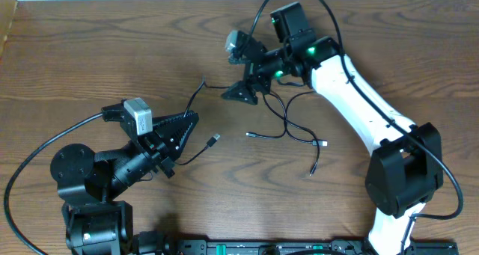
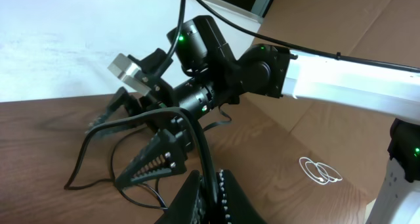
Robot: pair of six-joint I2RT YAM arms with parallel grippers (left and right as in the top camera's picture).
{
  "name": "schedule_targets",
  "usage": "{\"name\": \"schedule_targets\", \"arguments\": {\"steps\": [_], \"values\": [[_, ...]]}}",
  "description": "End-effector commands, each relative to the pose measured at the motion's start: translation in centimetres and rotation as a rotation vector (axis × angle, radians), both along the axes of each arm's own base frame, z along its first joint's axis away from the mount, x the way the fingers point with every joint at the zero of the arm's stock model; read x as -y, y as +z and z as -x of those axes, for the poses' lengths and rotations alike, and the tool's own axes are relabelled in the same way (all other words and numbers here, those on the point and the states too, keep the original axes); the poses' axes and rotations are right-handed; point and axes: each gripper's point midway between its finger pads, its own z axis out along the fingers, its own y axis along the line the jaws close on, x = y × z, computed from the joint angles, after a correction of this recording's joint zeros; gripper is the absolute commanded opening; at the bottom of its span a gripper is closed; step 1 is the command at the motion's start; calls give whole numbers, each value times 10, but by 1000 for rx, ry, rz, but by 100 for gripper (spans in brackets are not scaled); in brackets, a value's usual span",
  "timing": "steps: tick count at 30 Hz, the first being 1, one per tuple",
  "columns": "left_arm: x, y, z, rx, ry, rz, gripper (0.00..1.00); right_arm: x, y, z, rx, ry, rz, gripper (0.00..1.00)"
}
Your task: Untangle cables
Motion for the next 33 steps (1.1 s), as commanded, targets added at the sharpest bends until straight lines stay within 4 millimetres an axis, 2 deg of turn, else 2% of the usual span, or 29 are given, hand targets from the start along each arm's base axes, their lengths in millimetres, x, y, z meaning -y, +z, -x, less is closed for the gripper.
{"name": "schedule_targets", "arguments": {"steps": [1,9,15,16,17,18,20,21,25,28,33], "values": [[3,10,6,25,-23,3,8,-17,13,17,-8,41,-37,99],[3,11,6,30,-21,1,8,-44,-7,32,-76,95,-48,98],[3,12,6,37,-20,0,8,-51,-23,35,-106,109,-35,99],[3,12,6,38,-19,0,8,-52,-24,35,-108,106,-35,96],[3,12,6,38,-19,0,8,-52,-25,34,-108,104,-35,87],[3,12,6,38,-19,0,8,-52,-26,32,-107,92,-28,64],[3,12,6,38,-20,0,8,-49,-32,23,-118,29,10,30],[3,12,6,38,-19,0,8,-47,-36,18,-125,-12,35,1],[3,12,6,38,-19,0,8,-26,-62,-14,-173,-299,195,1],[3,12,5,41,-19,-3,8,4,-82,-34,-177,-530,340,1],[3,12,5,43,-19,-5,8,48,-98,-51,-173,-799,491,1]]}}
